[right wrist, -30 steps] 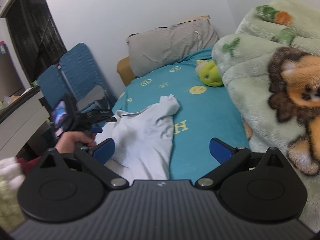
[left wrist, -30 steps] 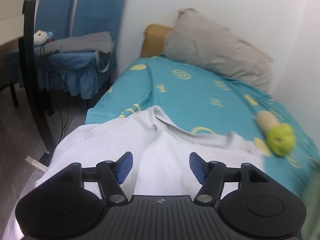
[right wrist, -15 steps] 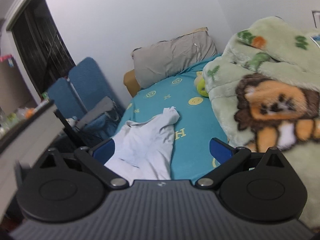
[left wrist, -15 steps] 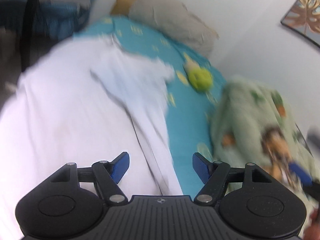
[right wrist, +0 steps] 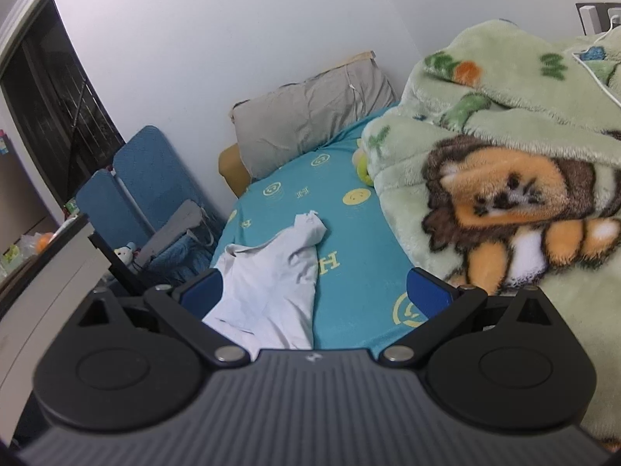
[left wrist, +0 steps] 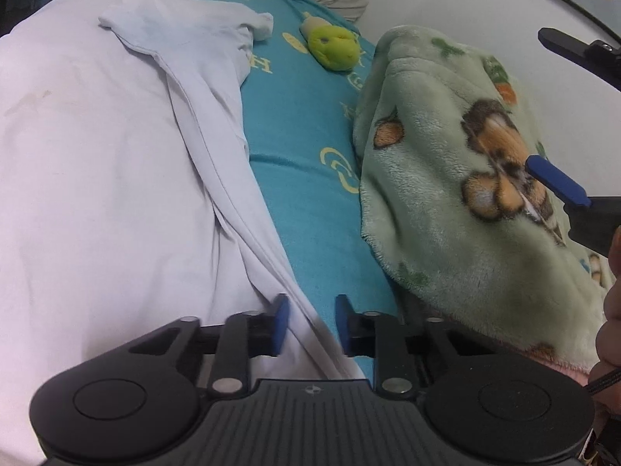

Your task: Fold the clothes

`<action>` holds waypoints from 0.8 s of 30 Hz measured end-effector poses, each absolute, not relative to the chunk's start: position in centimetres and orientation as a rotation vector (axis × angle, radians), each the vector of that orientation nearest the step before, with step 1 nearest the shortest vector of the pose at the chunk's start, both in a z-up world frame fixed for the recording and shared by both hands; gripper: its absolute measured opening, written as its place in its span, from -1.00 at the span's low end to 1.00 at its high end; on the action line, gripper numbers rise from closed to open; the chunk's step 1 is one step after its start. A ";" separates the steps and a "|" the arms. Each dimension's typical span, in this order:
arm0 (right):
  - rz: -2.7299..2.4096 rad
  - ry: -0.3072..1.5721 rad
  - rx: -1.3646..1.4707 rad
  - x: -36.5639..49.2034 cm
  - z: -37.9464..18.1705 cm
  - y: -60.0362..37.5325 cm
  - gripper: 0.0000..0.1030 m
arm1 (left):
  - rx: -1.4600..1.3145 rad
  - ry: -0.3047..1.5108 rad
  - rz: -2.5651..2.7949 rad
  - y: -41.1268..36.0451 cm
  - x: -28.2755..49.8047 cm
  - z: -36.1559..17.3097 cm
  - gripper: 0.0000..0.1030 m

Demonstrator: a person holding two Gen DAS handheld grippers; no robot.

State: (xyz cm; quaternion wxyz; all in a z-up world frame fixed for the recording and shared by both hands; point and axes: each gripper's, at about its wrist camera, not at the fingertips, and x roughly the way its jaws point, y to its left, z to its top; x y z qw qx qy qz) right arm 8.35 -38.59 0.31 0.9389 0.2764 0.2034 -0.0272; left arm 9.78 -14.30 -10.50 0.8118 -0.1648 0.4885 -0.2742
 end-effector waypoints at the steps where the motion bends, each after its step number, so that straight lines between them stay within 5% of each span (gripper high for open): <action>1: -0.054 0.420 0.572 8.5 0.2 -38.7 1.00 | -0.362 1.048 -0.588 -14.1 10.0 -10.7 -0.88; 3: -0.049 0.429 0.583 8.7 -0.1 -38.8 1.00 | -0.390 1.048 -0.600 -13.1 10.6 -10.8 -1.00; 16: -0.025 0.442 0.575 9.0 0.1 -38.0 1.00 | -0.535 1.099 -0.615 -5.7 13.1 -8.3 -0.95; 21: -0.038 0.447 0.570 9.0 0.1 -38.1 1.00 | -0.495 1.096 -0.606 -10.0 13.7 -9.2 -0.26; 24: -0.036 0.447 0.572 9.0 0.0 -38.2 1.00 | -0.455 1.095 -0.592 -12.6 14.2 -9.9 -0.17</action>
